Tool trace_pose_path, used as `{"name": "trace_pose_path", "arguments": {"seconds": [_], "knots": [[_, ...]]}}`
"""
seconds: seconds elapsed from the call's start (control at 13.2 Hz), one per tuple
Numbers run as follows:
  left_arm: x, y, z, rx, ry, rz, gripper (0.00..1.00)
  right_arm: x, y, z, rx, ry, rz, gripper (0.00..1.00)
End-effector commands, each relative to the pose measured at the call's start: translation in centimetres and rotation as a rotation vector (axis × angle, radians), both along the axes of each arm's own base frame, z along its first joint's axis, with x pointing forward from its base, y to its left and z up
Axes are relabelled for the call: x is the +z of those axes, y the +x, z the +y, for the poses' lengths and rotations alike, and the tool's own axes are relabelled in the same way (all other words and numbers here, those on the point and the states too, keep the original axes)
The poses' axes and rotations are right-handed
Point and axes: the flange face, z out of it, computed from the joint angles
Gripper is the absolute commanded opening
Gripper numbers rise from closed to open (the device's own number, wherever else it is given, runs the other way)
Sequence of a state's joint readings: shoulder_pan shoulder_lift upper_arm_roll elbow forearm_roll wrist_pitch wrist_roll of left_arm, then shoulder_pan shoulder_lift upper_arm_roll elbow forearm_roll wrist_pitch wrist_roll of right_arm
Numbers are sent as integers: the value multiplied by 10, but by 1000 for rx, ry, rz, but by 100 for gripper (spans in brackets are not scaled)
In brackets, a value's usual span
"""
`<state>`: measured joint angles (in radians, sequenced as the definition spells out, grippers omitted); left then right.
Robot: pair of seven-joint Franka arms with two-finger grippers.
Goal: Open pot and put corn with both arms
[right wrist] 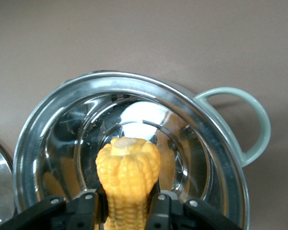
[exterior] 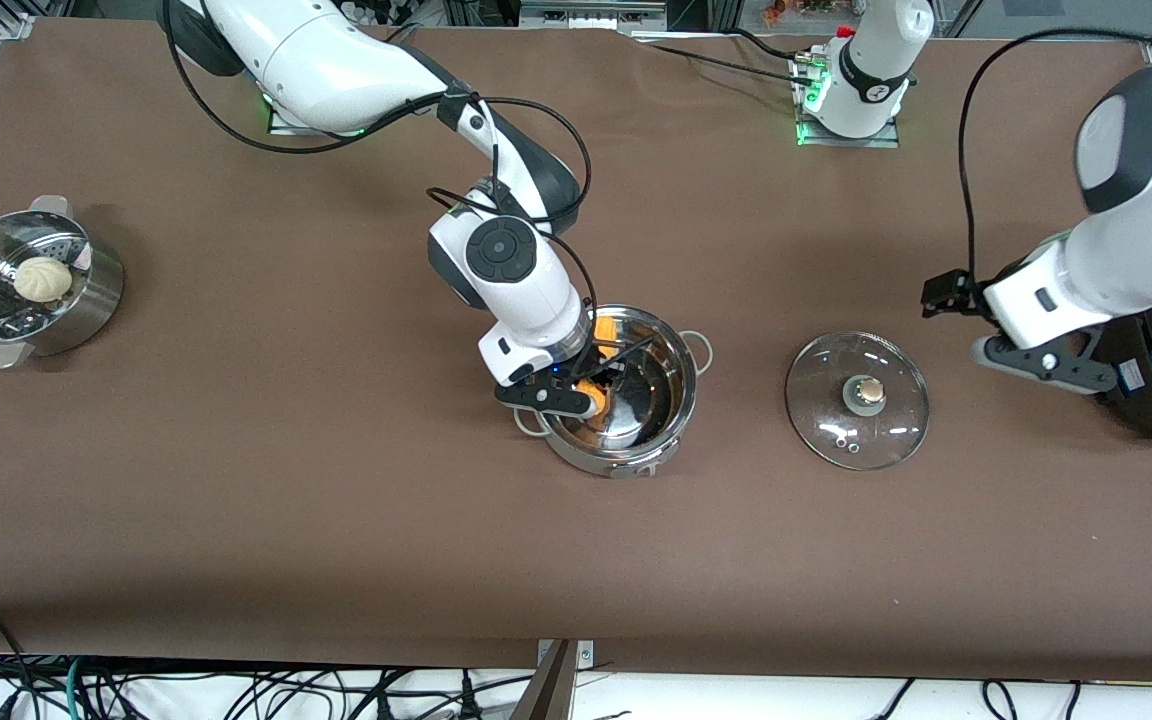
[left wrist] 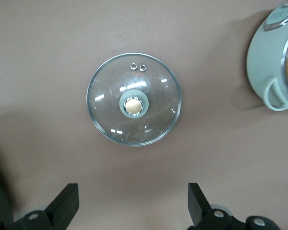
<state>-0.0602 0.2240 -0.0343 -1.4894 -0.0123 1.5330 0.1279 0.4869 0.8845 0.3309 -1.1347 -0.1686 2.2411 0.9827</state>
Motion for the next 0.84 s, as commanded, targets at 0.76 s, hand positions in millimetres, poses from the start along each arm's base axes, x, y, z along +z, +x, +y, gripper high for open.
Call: {"name": "trace_pose_path", "arguments": {"seconds": [0.76], "knots": [[72,-29,49,138,-32,-45,100,83,17,-43,76,-84,-21,100]]}}
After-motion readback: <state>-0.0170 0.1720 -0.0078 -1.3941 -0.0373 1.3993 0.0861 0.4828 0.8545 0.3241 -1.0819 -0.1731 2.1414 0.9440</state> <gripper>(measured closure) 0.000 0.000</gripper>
